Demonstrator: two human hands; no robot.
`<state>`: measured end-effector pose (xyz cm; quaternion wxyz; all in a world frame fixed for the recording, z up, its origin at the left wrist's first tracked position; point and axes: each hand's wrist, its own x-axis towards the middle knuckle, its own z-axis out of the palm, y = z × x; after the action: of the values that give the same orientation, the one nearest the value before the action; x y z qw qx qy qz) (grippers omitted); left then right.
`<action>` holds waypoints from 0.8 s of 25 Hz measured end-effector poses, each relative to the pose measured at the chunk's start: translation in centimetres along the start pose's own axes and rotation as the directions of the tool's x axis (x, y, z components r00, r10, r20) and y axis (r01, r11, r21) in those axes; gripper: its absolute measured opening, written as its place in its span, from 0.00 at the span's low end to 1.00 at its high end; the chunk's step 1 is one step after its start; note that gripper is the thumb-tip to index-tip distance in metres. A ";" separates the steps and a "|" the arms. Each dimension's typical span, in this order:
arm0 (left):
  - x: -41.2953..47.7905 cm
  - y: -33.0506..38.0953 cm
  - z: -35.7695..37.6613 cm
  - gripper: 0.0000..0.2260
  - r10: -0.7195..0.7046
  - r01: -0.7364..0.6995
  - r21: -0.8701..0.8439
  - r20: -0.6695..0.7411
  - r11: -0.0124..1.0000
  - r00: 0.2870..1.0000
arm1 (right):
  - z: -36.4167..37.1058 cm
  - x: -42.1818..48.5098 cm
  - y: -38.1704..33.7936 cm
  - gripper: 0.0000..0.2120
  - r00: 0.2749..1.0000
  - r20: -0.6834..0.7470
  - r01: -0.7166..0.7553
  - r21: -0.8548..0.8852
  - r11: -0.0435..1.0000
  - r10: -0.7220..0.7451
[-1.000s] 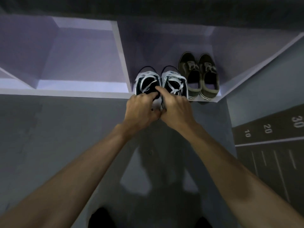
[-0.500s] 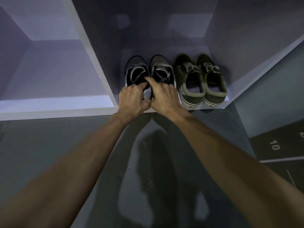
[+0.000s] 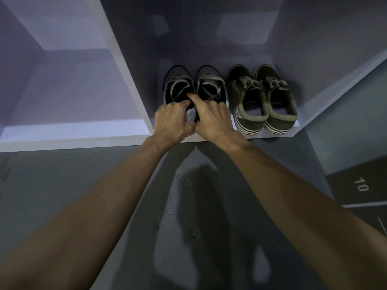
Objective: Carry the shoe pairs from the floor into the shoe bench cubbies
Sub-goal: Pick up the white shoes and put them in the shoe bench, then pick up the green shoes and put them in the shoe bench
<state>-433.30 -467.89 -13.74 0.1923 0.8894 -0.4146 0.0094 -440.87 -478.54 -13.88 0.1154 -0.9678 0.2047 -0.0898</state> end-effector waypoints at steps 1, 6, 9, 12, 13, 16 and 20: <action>0.3 0.1 -0.1 0.17 -0.010 0.010 0.009 0.007 1.000 1.000 | 0.0 0.3 0.0 0.37 1.000 0.007 -0.008 -0.006 1.000 0.008; 1.4 0.5 -0.3 0.18 -0.061 0.055 0.070 0.094 0.996 0.994 | -0.7 1.3 0.7 0.37 0.995 0.095 -0.029 -0.043 0.999 0.033; -0.2 1.7 -2.1 0.23 -0.084 0.071 0.088 0.152 0.994 0.985 | -2.0 -0.6 -0.6 0.38 0.994 0.101 -0.040 -0.094 0.995 0.050; -4.6 3.6 -8.2 0.29 -0.131 0.127 0.035 0.165 0.991 0.978 | -6.4 -4.5 -4.7 0.37 0.986 0.146 -0.087 0.077 0.993 0.075; -6.5 4.4 -11.2 0.30 -0.156 0.156 0.014 0.176 0.988 0.972 | -8.7 -6.2 -6.4 0.35 0.984 0.167 -0.082 0.121 0.989 0.061; -12.2 7.0 -22.2 0.27 -0.286 0.292 0.012 0.244 0.956 0.926 | -18.1 -10.5 -12.5 0.30 0.970 0.234 0.026 0.182 0.983 -0.068; -18.5 11.1 -40.0 0.24 -0.477 0.478 0.033 0.158 0.878 0.865 | -33.7 -13.5 -21.6 0.31 0.917 0.315 0.146 0.302 0.942 -0.243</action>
<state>-447.95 -446.78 23.80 0.1580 0.9613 -0.1959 -0.1117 -452.38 -460.04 22.31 0.2722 -0.9588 0.0685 0.0443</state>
